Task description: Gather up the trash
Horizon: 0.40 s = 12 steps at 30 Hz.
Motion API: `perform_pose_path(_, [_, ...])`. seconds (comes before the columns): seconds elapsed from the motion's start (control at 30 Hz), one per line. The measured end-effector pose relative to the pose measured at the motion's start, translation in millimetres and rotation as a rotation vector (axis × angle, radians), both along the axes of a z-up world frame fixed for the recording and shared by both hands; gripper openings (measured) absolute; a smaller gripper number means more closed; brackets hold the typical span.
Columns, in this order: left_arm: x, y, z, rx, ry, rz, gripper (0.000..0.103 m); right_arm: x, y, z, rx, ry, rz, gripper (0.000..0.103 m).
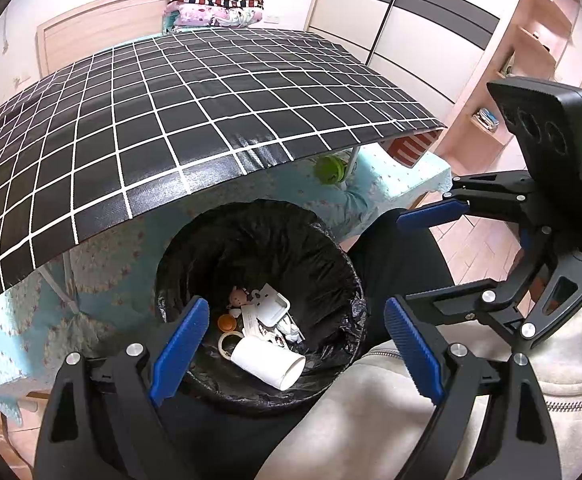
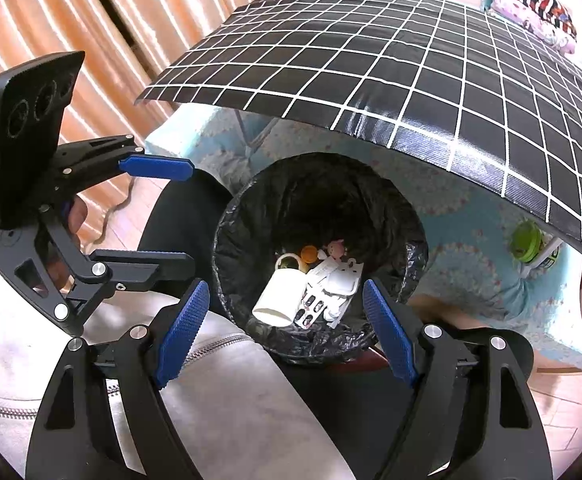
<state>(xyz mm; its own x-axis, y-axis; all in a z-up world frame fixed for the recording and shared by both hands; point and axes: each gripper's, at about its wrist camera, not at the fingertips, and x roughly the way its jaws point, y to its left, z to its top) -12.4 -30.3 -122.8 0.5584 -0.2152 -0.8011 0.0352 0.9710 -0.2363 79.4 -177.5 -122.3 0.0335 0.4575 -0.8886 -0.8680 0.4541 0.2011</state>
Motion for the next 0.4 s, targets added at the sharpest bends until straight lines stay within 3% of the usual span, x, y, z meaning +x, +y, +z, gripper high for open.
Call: perform_pose_path(0.4, [0.4, -1.2, 0.1, -0.001, -0.001, -0.008, 0.086, -0.1, -0.9, 0.4, 0.003, -0.003, -0.005, 0.079])
